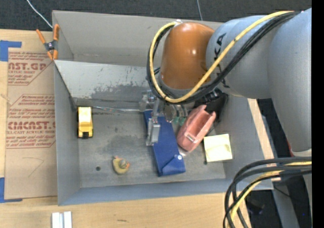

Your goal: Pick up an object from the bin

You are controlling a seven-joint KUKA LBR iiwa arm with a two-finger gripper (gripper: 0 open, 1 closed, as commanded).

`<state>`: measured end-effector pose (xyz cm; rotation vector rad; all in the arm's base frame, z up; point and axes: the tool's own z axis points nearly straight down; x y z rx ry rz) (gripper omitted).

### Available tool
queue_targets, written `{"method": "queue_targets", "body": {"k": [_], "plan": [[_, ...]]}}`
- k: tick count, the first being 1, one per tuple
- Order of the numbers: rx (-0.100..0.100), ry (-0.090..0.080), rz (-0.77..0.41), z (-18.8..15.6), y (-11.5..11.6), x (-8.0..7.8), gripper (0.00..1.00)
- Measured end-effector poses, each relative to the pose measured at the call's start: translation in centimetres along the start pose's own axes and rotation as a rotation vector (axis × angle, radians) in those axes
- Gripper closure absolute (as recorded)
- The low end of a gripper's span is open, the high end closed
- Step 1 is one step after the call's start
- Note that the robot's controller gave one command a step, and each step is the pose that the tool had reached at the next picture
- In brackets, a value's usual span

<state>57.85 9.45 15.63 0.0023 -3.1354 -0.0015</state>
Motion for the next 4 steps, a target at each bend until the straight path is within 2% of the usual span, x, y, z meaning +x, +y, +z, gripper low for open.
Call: {"method": "queue_targets", "body": {"k": [1,2,3,4], "plan": [[-0.001,-0.008,0.001,-0.5,-0.1,-0.2,0.0],[-0.001,-0.003,-0.311,7.1,5.6,6.4,0.0],[0.002,-0.018,-0.622,0.0,6.4,4.8,0.0],[-0.001,0.0,-0.379,5.7,5.4,7.5,0.0]]}}
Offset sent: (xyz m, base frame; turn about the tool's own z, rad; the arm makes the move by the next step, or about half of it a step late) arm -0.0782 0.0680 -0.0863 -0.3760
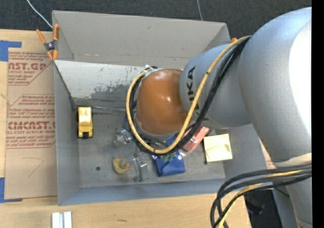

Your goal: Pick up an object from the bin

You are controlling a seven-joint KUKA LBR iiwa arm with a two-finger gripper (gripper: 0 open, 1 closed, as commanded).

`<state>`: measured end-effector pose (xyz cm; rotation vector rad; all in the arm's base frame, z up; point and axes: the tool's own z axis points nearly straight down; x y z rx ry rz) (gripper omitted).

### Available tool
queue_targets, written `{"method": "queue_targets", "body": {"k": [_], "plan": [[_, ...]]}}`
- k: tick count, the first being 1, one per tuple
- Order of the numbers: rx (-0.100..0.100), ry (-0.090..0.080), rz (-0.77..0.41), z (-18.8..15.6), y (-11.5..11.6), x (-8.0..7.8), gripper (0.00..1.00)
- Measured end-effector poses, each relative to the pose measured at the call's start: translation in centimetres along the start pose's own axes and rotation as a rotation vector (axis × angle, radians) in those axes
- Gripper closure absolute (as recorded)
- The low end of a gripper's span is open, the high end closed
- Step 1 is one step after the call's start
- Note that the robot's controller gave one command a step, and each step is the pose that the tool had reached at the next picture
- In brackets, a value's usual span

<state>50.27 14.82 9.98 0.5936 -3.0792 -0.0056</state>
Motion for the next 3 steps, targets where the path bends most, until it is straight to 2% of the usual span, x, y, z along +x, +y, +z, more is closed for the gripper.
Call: {"method": "queue_targets", "body": {"k": [1,2,3], "plan": [[0.004,-0.019,-0.105,3.02,1.44,-0.05,0.0],[-0.001,-0.002,-0.078,3.0,0.75,-0.06,1.0],[-0.001,-0.002,-0.078,3.0,0.75,-0.06,1.0]]}}
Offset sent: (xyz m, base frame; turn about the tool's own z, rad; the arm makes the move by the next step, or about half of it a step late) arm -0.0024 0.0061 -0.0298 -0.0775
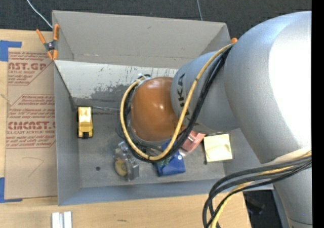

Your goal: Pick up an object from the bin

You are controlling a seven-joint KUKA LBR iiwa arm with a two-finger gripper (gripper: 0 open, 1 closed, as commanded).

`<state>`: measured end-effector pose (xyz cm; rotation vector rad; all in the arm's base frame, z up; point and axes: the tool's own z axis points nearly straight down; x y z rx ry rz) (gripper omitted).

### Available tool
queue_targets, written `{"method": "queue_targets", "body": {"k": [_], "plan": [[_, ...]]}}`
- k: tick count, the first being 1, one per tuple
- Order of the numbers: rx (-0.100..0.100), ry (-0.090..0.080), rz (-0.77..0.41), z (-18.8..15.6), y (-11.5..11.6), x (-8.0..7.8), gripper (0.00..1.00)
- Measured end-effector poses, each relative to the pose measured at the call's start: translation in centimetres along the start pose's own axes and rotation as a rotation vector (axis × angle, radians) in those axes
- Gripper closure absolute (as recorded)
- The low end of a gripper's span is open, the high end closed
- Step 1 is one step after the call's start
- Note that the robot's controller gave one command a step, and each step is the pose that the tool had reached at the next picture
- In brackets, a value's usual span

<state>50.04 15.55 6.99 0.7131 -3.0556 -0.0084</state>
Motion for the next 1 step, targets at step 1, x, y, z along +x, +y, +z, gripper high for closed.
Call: {"method": "queue_targets", "body": {"k": [1], "plan": [[0.0,0.002,0.0,-0.28,0.02,0.06,1.0]]}}
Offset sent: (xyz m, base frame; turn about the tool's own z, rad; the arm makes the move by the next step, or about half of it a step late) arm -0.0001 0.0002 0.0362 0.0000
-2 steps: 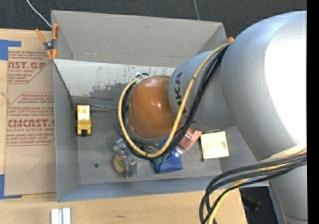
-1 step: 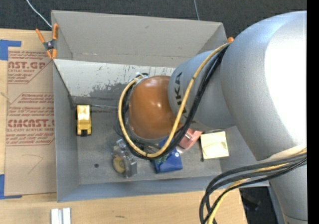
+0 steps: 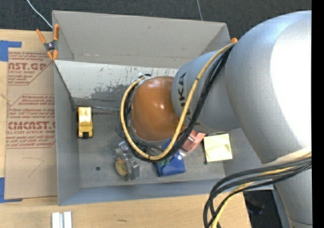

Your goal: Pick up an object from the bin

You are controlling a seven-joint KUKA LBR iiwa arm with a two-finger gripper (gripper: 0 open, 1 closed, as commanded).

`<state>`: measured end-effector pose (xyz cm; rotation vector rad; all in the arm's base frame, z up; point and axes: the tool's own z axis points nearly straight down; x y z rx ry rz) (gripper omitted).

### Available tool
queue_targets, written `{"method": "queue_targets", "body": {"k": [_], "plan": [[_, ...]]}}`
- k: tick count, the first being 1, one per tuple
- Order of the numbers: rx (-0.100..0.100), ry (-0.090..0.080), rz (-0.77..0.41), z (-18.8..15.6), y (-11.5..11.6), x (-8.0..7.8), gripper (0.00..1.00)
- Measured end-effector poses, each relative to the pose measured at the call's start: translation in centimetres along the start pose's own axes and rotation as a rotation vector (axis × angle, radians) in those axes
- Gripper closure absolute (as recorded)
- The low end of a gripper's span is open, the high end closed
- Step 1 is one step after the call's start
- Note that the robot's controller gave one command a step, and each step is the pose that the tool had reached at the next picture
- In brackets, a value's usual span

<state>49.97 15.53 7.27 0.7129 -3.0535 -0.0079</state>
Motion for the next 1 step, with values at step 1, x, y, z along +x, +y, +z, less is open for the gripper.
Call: {"method": "queue_targets", "body": {"k": [1], "plan": [[0.0,0.001,0.0,-1.08,0.04,0.05,1.0]]}}
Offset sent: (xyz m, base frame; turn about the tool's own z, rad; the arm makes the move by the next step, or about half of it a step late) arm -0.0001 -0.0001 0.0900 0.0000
